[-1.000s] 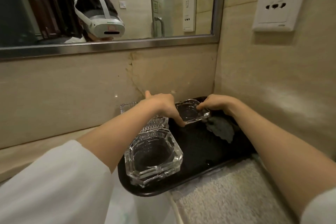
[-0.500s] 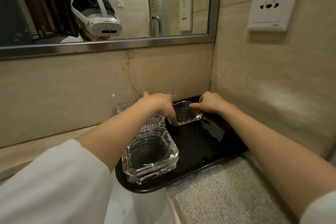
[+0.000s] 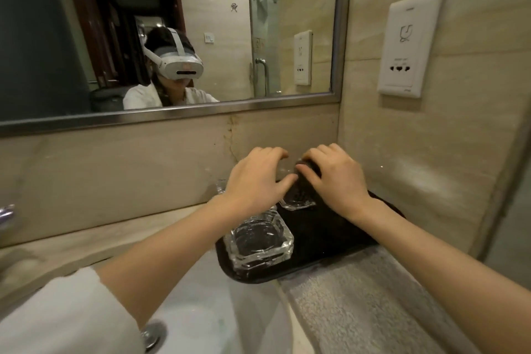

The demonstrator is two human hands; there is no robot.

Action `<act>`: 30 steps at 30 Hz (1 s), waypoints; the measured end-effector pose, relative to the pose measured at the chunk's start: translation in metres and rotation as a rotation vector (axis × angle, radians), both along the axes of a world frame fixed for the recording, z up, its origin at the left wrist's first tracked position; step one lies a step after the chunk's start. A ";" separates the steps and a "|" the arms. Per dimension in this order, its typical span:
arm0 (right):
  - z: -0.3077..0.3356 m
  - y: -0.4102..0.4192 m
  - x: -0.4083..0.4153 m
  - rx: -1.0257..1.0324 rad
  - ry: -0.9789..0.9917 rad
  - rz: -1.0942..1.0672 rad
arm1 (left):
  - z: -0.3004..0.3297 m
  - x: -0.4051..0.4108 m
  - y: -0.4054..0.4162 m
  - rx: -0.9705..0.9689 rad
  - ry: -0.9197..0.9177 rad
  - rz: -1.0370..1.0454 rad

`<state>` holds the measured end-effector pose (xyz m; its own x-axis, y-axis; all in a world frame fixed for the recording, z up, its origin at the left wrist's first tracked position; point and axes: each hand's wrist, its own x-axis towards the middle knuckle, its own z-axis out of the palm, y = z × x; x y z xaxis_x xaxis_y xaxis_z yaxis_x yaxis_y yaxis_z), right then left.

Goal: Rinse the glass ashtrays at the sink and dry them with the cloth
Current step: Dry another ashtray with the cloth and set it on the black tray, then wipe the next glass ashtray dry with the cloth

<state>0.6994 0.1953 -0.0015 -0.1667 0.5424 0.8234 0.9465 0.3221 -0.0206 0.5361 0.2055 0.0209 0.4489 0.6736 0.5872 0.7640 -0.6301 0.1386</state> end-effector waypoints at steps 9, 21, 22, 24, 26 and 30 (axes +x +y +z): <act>0.039 -0.105 -0.111 -0.208 0.246 0.318 | 0.025 -0.124 -0.117 -0.187 -0.137 0.057; 0.014 -0.206 -0.316 -1.020 0.507 0.831 | -0.014 -0.322 -0.273 -0.294 -0.314 0.313; 0.010 -0.209 -0.331 -1.019 0.510 0.867 | -0.016 -0.337 -0.281 -0.288 -0.338 0.340; 0.004 -0.215 -0.362 -0.997 0.492 0.922 | -0.019 -0.365 -0.295 -0.258 -0.372 0.401; 0.000 -0.220 -0.393 -0.948 0.441 0.950 | -0.024 -0.391 -0.308 -0.225 -0.401 0.473; 0.002 -0.223 -0.447 -0.925 0.379 0.952 | -0.030 -0.447 -0.323 -0.175 -0.350 0.737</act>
